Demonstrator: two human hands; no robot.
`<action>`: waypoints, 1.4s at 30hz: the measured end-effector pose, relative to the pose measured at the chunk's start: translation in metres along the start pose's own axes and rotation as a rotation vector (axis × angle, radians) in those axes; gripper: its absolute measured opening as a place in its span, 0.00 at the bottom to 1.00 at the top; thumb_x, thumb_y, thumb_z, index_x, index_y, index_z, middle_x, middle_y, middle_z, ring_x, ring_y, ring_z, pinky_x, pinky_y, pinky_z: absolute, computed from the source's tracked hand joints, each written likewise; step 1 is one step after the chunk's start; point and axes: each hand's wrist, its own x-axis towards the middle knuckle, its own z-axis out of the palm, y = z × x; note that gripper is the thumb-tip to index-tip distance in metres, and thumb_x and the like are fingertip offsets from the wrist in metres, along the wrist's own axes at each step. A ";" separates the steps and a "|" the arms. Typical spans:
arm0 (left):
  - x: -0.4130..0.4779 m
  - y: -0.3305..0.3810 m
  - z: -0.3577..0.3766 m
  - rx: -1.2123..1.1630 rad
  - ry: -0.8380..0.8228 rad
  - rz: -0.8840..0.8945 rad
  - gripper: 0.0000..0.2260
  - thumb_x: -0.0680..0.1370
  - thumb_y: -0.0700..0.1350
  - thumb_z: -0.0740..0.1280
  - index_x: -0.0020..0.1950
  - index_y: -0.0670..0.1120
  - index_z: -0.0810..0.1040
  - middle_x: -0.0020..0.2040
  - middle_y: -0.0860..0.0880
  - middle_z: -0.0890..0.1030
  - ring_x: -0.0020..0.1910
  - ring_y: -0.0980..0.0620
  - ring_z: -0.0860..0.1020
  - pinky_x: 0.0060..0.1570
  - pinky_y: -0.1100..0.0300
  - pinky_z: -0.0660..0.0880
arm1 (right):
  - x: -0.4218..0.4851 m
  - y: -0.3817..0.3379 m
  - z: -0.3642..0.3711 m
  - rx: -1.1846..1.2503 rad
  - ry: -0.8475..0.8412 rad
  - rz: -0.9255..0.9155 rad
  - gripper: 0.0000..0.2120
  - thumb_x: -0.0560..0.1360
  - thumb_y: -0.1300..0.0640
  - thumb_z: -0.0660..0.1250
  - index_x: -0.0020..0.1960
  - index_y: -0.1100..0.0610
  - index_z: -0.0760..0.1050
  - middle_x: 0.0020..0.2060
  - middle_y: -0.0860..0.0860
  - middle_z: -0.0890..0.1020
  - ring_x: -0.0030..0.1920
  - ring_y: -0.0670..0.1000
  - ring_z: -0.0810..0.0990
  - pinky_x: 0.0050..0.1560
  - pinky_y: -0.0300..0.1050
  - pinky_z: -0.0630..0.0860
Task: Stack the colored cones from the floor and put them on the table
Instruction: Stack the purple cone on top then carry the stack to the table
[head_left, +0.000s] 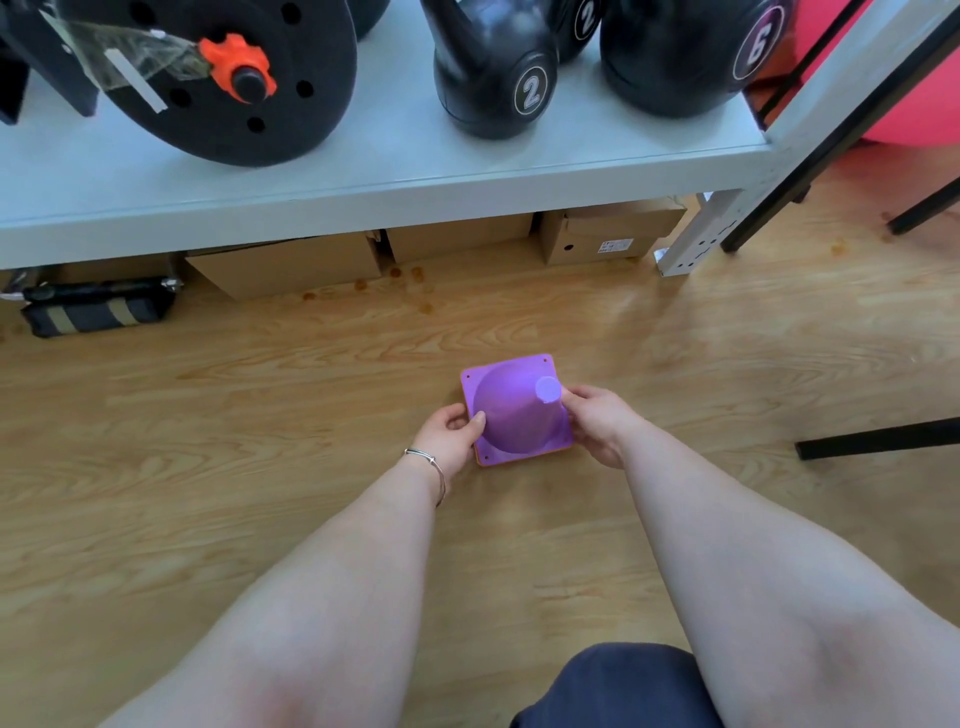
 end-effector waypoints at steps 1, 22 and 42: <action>-0.003 0.002 0.000 0.005 0.040 0.039 0.21 0.81 0.41 0.68 0.73 0.39 0.71 0.59 0.42 0.79 0.53 0.47 0.78 0.58 0.52 0.76 | -0.004 -0.002 0.003 0.035 0.020 -0.022 0.15 0.83 0.58 0.62 0.67 0.63 0.75 0.53 0.59 0.83 0.39 0.50 0.81 0.31 0.38 0.77; -0.327 0.164 -0.036 -0.099 0.019 0.211 0.16 0.80 0.36 0.68 0.68 0.41 0.78 0.62 0.42 0.83 0.56 0.48 0.82 0.60 0.52 0.79 | -0.363 -0.136 -0.032 0.184 0.079 -0.251 0.18 0.80 0.65 0.62 0.63 0.49 0.81 0.59 0.46 0.84 0.63 0.47 0.81 0.63 0.45 0.77; -0.683 0.320 -0.012 0.332 0.053 0.507 0.30 0.79 0.33 0.63 0.77 0.57 0.68 0.68 0.58 0.77 0.59 0.59 0.80 0.66 0.57 0.75 | -0.698 -0.302 -0.137 0.070 0.015 -0.471 0.22 0.79 0.71 0.60 0.70 0.56 0.75 0.60 0.46 0.82 0.51 0.35 0.82 0.53 0.33 0.79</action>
